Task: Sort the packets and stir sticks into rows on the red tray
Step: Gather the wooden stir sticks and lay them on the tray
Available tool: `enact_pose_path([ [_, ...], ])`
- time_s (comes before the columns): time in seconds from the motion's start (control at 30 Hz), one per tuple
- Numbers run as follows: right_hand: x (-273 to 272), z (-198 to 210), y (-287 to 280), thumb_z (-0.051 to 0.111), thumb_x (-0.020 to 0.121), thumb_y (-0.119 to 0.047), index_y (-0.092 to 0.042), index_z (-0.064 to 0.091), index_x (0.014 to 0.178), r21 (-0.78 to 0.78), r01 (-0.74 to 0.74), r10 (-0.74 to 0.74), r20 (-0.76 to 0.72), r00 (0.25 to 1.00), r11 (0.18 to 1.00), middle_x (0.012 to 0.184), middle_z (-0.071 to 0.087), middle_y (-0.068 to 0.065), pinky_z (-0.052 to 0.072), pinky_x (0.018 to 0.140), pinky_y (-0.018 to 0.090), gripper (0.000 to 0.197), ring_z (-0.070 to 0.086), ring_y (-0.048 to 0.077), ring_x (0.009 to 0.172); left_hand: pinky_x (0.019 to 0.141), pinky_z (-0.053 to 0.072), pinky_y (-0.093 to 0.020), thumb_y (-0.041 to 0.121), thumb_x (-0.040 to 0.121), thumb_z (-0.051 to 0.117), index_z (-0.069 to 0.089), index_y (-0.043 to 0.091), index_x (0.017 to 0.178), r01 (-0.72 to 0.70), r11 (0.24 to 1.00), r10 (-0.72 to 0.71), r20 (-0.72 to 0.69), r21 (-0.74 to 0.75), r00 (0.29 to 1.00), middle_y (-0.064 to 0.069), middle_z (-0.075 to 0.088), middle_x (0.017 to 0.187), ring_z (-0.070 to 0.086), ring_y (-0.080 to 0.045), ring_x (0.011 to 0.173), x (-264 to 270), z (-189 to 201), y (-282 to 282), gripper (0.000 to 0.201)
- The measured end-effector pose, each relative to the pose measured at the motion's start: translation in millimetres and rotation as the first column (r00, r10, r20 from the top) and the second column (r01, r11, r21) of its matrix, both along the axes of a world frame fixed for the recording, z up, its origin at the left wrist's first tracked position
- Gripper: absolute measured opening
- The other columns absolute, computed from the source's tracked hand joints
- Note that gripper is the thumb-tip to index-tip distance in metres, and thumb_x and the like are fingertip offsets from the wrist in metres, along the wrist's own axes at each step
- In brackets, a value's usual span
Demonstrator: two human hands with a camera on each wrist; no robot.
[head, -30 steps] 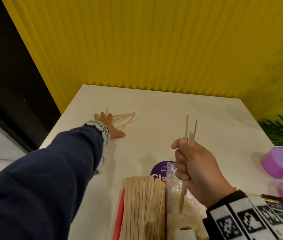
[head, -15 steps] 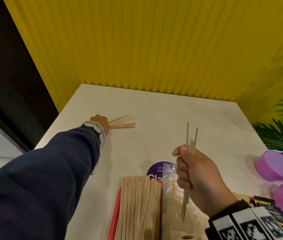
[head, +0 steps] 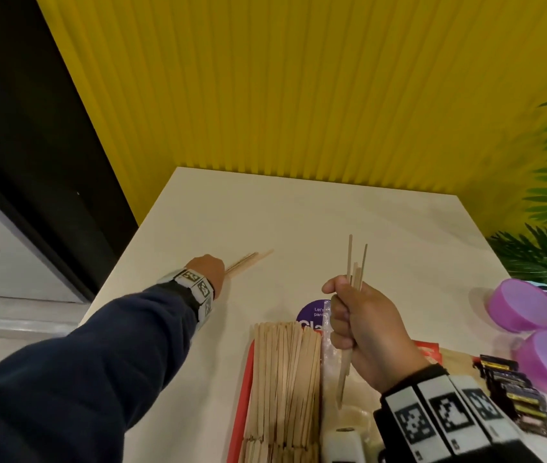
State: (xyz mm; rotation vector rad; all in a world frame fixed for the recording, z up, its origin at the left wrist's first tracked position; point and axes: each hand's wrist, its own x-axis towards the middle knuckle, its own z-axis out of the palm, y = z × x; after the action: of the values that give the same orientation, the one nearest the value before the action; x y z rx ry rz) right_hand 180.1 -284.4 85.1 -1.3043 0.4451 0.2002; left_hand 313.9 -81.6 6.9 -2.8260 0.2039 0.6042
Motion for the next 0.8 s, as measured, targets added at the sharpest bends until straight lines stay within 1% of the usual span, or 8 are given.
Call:
enact_pose_path([
  [0.13,-12.5,-1.0,9.9,0.035,0.101,-0.016,-0.01,0.053,0.078,0.022,0.009,-0.008,-0.018,1.0,1.0,0.048,0.027,-0.005,0.015,0.036,0.016,0.03,0.02,0.005,0.036,0.083,0.046,-0.022,0.008,0.092,0.048,0.059,0.005,0.114,0.007,1.0,-0.008,-0.033,-0.023,0.999,-0.008,0.061,0.118,0.061,-0.02,0.107,-39.8,1.4,4.8,0.025],
  [0.33,-34.6,-5.7,27.9,0.036,0.101,-0.018,-0.009,0.052,0.079,0.069,-0.005,0.008,-0.038,0.999,0.998,0.047,0.028,-0.005,0.017,0.034,0.015,0.028,0.02,0.004,0.035,0.082,0.046,-0.023,0.006,0.092,0.046,0.059,0.003,0.114,-0.058,0.996,0.053,-0.078,-0.068,0.996,-0.009,0.061,0.118,0.06,-0.021,0.107,-106.2,-6.0,20.1,0.026],
  [0.4,-39.2,-6.6,33.8,0.036,0.101,-0.017,-0.009,0.052,0.079,0.083,-0.006,0.01,-0.045,0.999,0.997,0.047,0.028,-0.006,0.017,0.034,0.014,0.029,0.02,0.004,0.035,0.081,0.047,-0.023,0.006,0.091,0.045,0.059,0.003,0.113,-0.096,0.992,0.089,-0.081,-0.085,0.993,-0.008,0.062,0.113,0.061,-0.022,0.106,-126.1,-7.3,27.2,0.026],
  [0.47,-42.9,-7.9,38.0,0.036,0.101,-0.017,-0.01,0.052,0.079,0.092,0.004,0.001,-0.053,0.999,0.996,0.046,0.029,-0.006,0.018,0.033,0.014,0.029,0.021,0.004,0.034,0.08,0.047,-0.023,0.006,0.091,0.044,0.06,0.003,0.111,-0.13,0.986,0.122,-0.078,-0.101,0.989,-0.007,0.061,0.102,0.061,-0.022,0.104,-143.9,-8.6,34.4,0.025],
  [0.5,-44.8,-8.6,39.7,0.035,0.101,-0.017,-0.01,0.052,0.079,0.097,0.011,-0.005,-0.057,0.998,0.995,0.046,0.029,-0.006,0.018,0.033,0.014,0.029,0.021,0.004,0.033,0.079,0.047,-0.022,0.006,0.091,0.044,0.06,0.004,0.11,-0.149,0.983,0.141,-0.081,-0.109,0.987,-0.006,0.06,0.1,0.062,-0.022,0.103,-152.3,-9.3,37.5,0.025],
  [0.63,-52.4,-10.8,44.1,0.035,0.101,-0.02,-0.011,0.051,0.077,0.111,0.037,-0.028,-0.079,0.996,0.993,0.043,0.03,-0.007,0.018,0.033,0.014,0.03,0.022,0.004,0.032,0.074,0.045,-0.021,0.007,0.091,0.045,0.061,0.004,0.106,-0.199,0.97,0.188,-0.086,-0.139,0.978,-0.008,0.064,0.109,0.062,-0.022,0.1,-177.2,-12.7,44.5,0.023],
  [0.7,-55.9,-11.3,45.8,0.035,0.101,-0.02,-0.011,0.051,0.077,0.106,0.041,-0.032,-0.087,0.996,0.993,0.043,0.031,-0.008,0.018,0.033,0.014,0.03,0.022,0.004,0.032,0.071,0.043,-0.022,0.008,0.09,0.045,0.061,0.004,0.105,-0.214,0.965,0.204,-0.079,-0.152,0.976,-0.008,0.064,0.11,0.063,-0.022,0.099,-183.7,-12.4,44.5,0.022],
  [0.8,-60.5,-13.1,47.2,0.035,0.101,-0.019,-0.012,0.051,0.077,0.105,0.053,-0.043,-0.094,0.995,0.993,0.043,0.031,-0.007,0.018,0.034,0.014,0.029,0.022,0.004,0.032,0.071,0.044,-0.022,0.011,0.09,0.049,0.061,0.004,0.105,-0.269,0.946,0.261,-0.067,-0.184,0.963,-0.008,0.064,0.11,0.063,-0.022,0.099,-188.4,-11.1,41.8,0.02],
])
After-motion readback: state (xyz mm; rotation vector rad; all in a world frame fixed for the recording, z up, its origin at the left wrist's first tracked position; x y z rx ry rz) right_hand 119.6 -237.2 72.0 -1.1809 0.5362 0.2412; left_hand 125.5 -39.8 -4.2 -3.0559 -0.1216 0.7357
